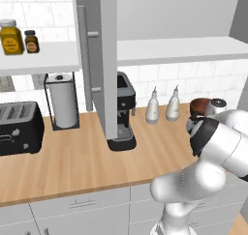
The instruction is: Pick up the bowls on the counter and stack them on top of one another in the open cabinet. Place the smaller bowl on top of the larger bowl.
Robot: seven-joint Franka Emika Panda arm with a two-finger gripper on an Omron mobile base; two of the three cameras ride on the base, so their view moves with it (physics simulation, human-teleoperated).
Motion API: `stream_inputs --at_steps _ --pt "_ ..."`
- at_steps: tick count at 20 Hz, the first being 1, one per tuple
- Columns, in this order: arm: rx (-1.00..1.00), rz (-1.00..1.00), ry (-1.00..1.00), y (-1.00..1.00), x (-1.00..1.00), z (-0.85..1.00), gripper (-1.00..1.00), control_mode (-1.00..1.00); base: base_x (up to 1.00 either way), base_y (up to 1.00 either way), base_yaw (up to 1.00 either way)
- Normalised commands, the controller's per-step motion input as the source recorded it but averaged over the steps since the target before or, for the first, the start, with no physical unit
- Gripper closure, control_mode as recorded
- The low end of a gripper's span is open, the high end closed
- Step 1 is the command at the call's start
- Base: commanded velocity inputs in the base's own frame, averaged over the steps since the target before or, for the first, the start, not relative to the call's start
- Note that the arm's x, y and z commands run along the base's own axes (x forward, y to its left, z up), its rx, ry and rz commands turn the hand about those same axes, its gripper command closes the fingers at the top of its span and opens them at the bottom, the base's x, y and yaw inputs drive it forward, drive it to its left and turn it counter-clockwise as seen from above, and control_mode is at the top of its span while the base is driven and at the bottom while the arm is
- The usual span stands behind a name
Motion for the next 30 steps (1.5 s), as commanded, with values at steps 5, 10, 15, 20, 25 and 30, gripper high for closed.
stream_inputs --at_steps 5,10,15,20,25,30 --pt "0.0 -0.05 -0.42 0.0 -0.1 1.0 1.0 -1.0 0.0 0.0 0.0" --pt "-0.02 -0.02 -0.39 0.0 0.07 0.8 1.0 -1.0 0.0 0.0 0.0" --pt "-0.07 0.0 -0.19 -0.03 0.12 0.59 1.0 -1.0 0.0 0.0 0.0" --pt "-0.29 -0.02 -0.01 -0.01 0.0 0.59 1.0 -1.0 0.0 0.0 0.0" --pt "-0.37 -0.06 0.0 0.0 0.0 0.17 1.0 -1.0 0.0 0.0 0.0" --pt "-0.04 0.07 0.1 -0.02 0.47 0.0 1.0 -1.0 0.0 0.0 0.0"
